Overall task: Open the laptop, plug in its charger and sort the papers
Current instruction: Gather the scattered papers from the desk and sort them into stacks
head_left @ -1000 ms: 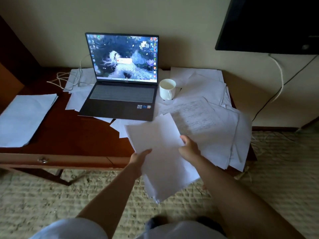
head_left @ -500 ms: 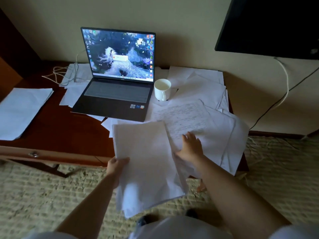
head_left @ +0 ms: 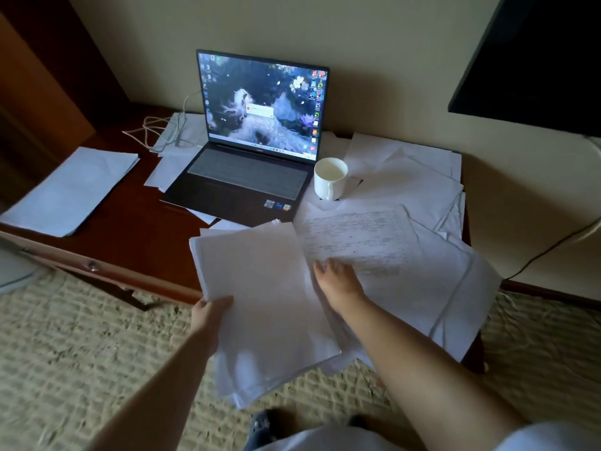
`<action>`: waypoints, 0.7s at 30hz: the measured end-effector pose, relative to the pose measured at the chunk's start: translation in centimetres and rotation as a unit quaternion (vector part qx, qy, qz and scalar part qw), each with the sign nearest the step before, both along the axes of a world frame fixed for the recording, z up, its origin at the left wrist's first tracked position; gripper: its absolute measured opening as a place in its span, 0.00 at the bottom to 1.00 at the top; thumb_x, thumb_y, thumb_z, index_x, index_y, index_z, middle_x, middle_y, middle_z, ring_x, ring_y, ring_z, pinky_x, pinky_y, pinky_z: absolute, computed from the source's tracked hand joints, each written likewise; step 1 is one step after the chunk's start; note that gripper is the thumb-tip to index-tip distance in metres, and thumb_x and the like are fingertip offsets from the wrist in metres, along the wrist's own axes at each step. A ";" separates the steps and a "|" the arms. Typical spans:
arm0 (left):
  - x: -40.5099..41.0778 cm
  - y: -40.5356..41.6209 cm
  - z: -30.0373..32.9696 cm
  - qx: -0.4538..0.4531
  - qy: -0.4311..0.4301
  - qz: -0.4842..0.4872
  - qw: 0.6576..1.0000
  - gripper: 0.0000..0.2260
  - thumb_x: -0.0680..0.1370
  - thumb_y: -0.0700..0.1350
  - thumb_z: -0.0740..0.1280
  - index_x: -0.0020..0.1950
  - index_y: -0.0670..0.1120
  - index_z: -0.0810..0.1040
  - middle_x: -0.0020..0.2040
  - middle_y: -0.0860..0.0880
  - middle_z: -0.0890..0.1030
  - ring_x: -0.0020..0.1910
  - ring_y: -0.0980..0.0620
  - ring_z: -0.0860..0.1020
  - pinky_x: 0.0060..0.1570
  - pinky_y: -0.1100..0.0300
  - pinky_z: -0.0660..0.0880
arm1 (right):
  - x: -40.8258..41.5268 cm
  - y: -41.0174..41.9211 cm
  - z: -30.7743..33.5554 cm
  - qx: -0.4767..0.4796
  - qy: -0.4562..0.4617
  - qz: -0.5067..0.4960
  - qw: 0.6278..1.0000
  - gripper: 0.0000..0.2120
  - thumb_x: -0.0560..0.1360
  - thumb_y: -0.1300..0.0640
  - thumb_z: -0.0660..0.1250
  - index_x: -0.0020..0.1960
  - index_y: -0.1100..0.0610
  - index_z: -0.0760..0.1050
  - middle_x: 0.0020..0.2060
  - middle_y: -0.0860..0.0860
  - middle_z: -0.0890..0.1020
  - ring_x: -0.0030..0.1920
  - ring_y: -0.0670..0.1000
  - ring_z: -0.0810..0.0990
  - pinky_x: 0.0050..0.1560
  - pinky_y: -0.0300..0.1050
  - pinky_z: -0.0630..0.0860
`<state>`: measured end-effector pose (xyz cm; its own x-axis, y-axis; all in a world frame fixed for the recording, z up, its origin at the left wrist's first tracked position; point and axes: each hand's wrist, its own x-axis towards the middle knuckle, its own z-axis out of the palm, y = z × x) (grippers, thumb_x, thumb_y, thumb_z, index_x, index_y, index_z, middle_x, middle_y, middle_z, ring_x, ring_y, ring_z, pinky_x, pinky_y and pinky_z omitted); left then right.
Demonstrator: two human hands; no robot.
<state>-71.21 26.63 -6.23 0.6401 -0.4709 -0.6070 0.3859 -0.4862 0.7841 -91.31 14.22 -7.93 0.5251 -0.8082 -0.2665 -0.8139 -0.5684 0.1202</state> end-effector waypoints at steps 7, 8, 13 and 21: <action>0.5 -1.4 -0.4 -0.002 0.004 -0.012 1.000 0.07 0.73 0.32 0.67 0.50 0.38 0.75 0.39 0.41 0.77 0.35 0.45 0.75 0.44 0.52 0.74 | -0.5 -0.5 1.0 0.083 0.098 -0.019 0.991 0.39 0.73 0.60 0.66 0.76 0.53 0.47 0.72 0.69 0.50 0.72 0.70 0.53 0.72 0.63 0.51; 0.5 -1.7 -0.3 -0.005 0.007 -0.015 1.000 0.08 0.73 0.32 0.66 0.51 0.39 0.75 0.40 0.41 0.77 0.36 0.44 0.75 0.46 0.51 0.74 | -0.3 -0.8 1.0 0.089 0.103 -0.029 0.990 0.35 0.76 0.60 0.62 0.77 0.53 0.47 0.72 0.69 0.50 0.71 0.71 0.52 0.72 0.63 0.50; 1.0 -3.0 -0.7 -0.010 0.013 -0.040 0.999 0.10 0.73 0.33 0.66 0.53 0.38 0.76 0.43 0.39 0.78 0.40 0.41 0.76 0.48 0.48 0.75 | -0.2 -0.7 -1.3 -0.030 -0.001 -0.091 0.995 0.21 0.51 0.48 0.80 0.42 0.53 0.84 0.36 0.59 0.83 0.32 0.58 0.82 0.34 0.45 0.79; 1.7 -3.8 -0.4 -0.012 0.026 -0.035 0.999 0.12 0.73 0.33 0.66 0.56 0.36 0.74 0.48 0.36 0.77 0.44 0.40 0.76 0.50 0.47 0.74 | -2.2 -0.4 1.6 -0.069 -0.120 -0.097 0.986 0.18 0.34 0.64 0.77 0.15 0.57 0.68 0.13 0.51 0.68 0.15 0.51 0.70 0.26 0.40 0.72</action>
